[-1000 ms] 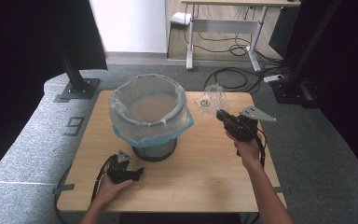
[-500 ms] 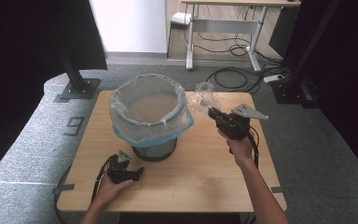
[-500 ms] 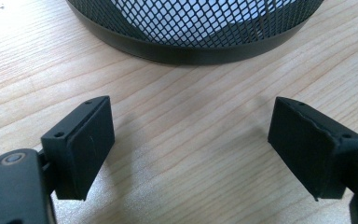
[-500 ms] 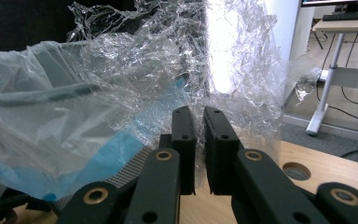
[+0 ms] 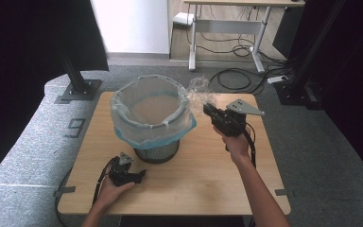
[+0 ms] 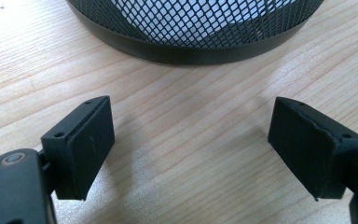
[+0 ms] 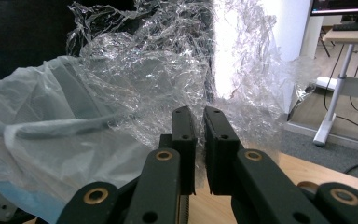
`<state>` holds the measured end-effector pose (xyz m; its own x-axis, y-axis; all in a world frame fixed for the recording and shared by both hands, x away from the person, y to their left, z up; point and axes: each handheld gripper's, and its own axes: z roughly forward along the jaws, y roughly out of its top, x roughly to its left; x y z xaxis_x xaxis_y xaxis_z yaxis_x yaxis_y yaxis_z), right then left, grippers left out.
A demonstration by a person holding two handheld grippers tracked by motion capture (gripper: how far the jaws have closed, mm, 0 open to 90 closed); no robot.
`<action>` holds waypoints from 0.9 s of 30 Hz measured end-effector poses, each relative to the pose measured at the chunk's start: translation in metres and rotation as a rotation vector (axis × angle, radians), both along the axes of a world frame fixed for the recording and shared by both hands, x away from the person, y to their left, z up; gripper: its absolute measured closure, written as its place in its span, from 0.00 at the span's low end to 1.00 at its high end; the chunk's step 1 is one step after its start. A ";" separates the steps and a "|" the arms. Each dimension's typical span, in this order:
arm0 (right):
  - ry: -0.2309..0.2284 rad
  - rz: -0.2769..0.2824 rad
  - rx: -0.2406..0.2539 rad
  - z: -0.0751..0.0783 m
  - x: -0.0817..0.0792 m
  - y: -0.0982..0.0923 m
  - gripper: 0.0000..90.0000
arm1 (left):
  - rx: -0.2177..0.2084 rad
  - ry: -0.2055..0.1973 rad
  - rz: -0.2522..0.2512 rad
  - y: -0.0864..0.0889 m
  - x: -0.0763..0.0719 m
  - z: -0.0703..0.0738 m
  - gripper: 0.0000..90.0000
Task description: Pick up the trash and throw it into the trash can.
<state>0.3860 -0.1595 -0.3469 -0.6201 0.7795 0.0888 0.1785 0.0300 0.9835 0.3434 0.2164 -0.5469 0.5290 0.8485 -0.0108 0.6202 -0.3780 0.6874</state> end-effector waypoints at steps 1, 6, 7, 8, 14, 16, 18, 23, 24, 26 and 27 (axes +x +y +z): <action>-0.005 0.005 -0.004 0.002 0.000 0.002 0.92 | 0.000 0.000 0.000 0.000 0.000 0.000 0.16; -0.017 0.014 -0.019 0.010 -0.001 0.008 0.92 | 0.000 -0.001 0.000 0.000 0.000 0.000 0.16; -0.016 0.015 -0.021 0.011 0.000 0.009 0.92 | 0.000 -0.001 0.000 0.000 0.000 0.000 0.16; -0.016 0.016 -0.023 0.012 0.000 0.010 0.92 | 0.000 0.000 0.000 0.000 0.000 0.000 0.16; -0.013 0.024 -0.034 0.016 0.004 0.017 0.92 | 0.000 0.000 0.000 0.000 0.000 0.000 0.16; -0.013 0.027 -0.036 0.017 0.004 0.020 0.92 | 0.000 0.000 0.000 0.000 0.000 0.000 0.16; -0.014 0.030 -0.038 0.018 0.004 0.022 0.92 | 0.000 0.000 0.000 0.000 0.000 0.000 0.16; -0.018 0.041 -0.052 0.021 0.006 0.030 0.92 | 0.003 0.000 -0.001 0.000 0.000 0.000 0.16; -0.018 0.043 -0.056 0.021 0.006 0.031 0.92 | 0.003 0.000 -0.001 0.000 0.000 0.000 0.16; -0.017 0.044 -0.060 0.022 0.007 0.034 0.92 | 0.003 0.000 -0.002 0.000 0.000 0.000 0.16; -0.017 0.045 -0.063 0.022 0.008 0.035 0.92 | 0.003 0.000 -0.001 0.000 0.000 0.000 0.16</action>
<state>0.3937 -0.1247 -0.3245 -0.6559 0.7543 0.0294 0.1585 0.0996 0.9823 0.3435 0.2166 -0.5469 0.5299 0.8480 -0.0084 0.6200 -0.3806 0.6862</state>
